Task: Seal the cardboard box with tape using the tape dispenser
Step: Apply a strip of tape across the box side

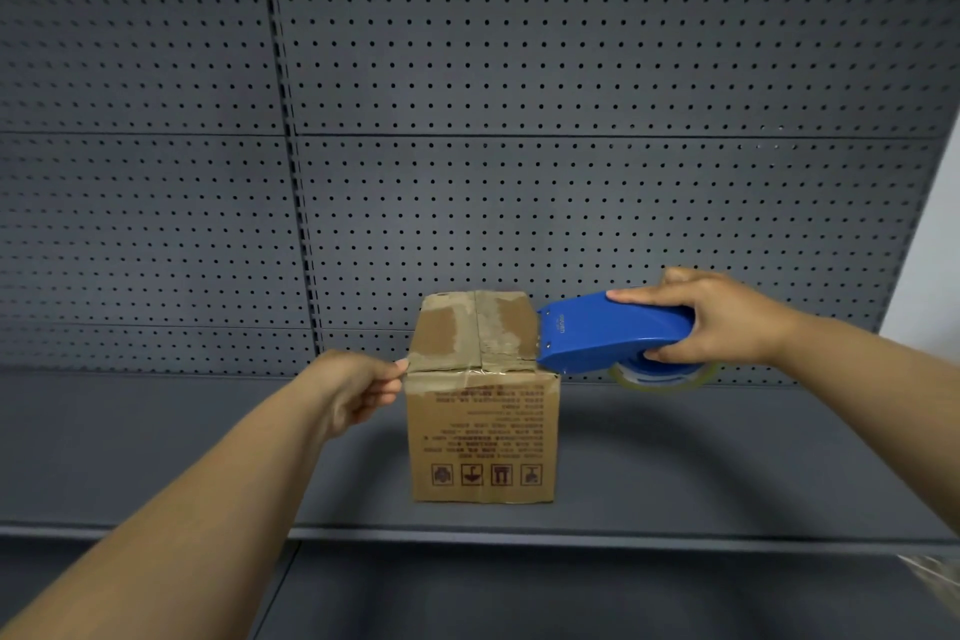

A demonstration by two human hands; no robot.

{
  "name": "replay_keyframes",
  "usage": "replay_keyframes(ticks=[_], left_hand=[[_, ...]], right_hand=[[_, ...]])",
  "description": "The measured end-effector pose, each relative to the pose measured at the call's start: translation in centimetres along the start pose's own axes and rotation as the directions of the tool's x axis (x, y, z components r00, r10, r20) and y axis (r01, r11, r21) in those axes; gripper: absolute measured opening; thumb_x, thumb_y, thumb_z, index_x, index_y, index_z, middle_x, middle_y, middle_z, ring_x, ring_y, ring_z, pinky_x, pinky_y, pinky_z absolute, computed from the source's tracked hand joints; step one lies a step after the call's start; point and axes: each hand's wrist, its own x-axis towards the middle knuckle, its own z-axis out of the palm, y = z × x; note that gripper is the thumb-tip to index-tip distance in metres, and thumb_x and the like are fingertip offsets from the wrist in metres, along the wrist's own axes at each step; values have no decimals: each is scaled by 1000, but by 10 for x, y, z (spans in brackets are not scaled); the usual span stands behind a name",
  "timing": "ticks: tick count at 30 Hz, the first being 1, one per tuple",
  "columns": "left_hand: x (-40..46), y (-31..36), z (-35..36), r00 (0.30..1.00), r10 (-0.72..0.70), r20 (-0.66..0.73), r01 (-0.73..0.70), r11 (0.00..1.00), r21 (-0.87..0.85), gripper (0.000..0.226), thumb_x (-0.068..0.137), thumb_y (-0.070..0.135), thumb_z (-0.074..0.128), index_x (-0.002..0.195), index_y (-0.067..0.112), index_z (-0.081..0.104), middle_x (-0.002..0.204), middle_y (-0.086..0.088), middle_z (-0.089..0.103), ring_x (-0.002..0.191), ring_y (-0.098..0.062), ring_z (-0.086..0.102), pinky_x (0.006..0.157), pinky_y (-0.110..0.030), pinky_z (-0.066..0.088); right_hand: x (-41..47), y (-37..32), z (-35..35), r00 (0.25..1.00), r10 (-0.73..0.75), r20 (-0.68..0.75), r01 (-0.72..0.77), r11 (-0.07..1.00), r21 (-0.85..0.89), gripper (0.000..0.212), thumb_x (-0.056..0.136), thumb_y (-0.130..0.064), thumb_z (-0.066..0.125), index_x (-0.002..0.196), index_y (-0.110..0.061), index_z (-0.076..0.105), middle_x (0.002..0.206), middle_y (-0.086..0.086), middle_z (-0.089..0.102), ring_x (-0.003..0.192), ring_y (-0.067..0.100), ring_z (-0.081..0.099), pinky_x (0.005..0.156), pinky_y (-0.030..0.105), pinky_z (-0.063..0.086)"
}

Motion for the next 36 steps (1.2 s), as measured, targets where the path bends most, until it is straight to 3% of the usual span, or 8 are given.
replay_keyframes(ticks=[6,12,16,18,20,24,28,36], left_hand=[[0,3,1,999,-44,24,42,995,93,22,86,25,65,71,10,62,47,1,62,60,-14,53,58,-23,35],[-7,24,-7,968,149,-202,-26,860,510,49,86,35,62,120,1,52,117,-14,58,85,-25,61,70,-33,48],[-19,34,30,651,756,71,-478,335,812,44,97,41,34,135,23,46,142,1,48,129,-18,44,108,-35,29],[-21,29,53,569,740,359,-606,81,792,48,98,43,22,143,31,32,151,9,32,141,-10,25,115,-30,14],[-12,16,60,615,634,469,-589,-26,808,58,91,54,6,145,39,20,154,13,24,143,-9,17,116,-32,14],[8,-12,57,592,694,410,-511,-71,857,85,75,66,-20,143,42,27,147,12,40,136,-14,37,108,-33,33],[11,-14,62,583,734,348,-454,-61,889,68,93,56,2,124,35,58,117,5,68,106,-21,66,85,-40,54],[17,-16,61,577,739,348,-418,-99,903,63,95,53,7,116,35,64,108,7,72,95,-18,71,76,-38,57]], right_hand=[[-1,1,2,1000,-2,2,2,1000,22,64,76,-33,71,117,-62,32,81,-15,38,80,-2,43,73,12,33],[-1,3,2,1000,-19,-19,19,1000,4,65,75,-35,70,111,-69,28,94,4,50,91,15,49,88,31,44],[1,0,2,999,-27,-29,28,1000,15,64,75,-35,70,112,-67,29,90,-1,46,84,9,46,80,20,40],[2,-1,1,1000,-21,-22,22,999,28,63,76,-33,70,116,-63,31,87,-3,43,81,4,44,75,16,36],[3,-1,1,1000,-20,-21,20,999,34,63,76,-33,70,117,-61,32,86,-3,42,81,4,45,78,19,38],[2,5,4,1000,-15,-12,15,998,59,64,75,-34,70,113,-67,30,87,-4,44,82,5,47,81,22,41],[0,13,11,1000,-2,-11,3,997,76,66,74,-35,70,111,-71,29,91,1,47,85,12,50,81,22,42],[-3,20,12,998,4,62,-12,993,119,74,72,-28,72,112,-74,29,89,-4,46,86,9,50,81,22,44]])
